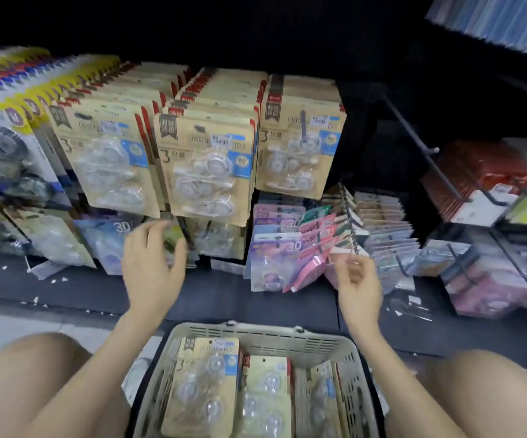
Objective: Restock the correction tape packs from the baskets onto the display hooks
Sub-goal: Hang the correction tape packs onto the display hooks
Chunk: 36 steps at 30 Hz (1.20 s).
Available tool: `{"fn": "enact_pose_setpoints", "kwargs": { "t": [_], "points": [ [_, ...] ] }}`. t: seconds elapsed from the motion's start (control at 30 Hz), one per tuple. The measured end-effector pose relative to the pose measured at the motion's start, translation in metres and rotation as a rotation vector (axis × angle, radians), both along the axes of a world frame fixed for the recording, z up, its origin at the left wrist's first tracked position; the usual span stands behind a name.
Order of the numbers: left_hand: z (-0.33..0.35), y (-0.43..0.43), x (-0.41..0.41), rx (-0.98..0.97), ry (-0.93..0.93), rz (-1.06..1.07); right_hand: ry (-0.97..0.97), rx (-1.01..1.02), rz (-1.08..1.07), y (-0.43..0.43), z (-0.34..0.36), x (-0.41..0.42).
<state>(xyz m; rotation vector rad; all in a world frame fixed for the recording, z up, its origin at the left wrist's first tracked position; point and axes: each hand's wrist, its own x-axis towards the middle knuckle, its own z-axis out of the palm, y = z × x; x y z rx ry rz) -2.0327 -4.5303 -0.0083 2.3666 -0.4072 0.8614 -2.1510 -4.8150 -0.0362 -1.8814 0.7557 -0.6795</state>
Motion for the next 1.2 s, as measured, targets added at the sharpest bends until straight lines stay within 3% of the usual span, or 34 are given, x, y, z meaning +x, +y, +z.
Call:
{"fn": "enact_pose_setpoints", "kwargs": {
  "t": [0.2,0.37,0.7,0.93,1.2],
  "points": [
    [-0.128,0.028,-0.039,0.241,0.526,-0.025,0.505,0.283,0.159,0.032,-0.120,-0.063],
    [-0.188,0.065,-0.073,0.278,0.693,0.088,0.739,0.474,0.374,0.084,-0.174,-0.087],
    [-0.212,0.093,-0.107,0.126,0.920,0.005,0.697,0.604,0.539,0.161,-0.197,-0.039],
    [-0.199,0.086,-0.111,0.001,1.007,-0.009,0.715,0.718,0.434,0.177,-0.216,-0.023],
    [-0.194,0.063,-0.120,-0.033,1.074,-0.031,0.572,0.810,0.337,0.166,-0.222,-0.034]
  ]
}}
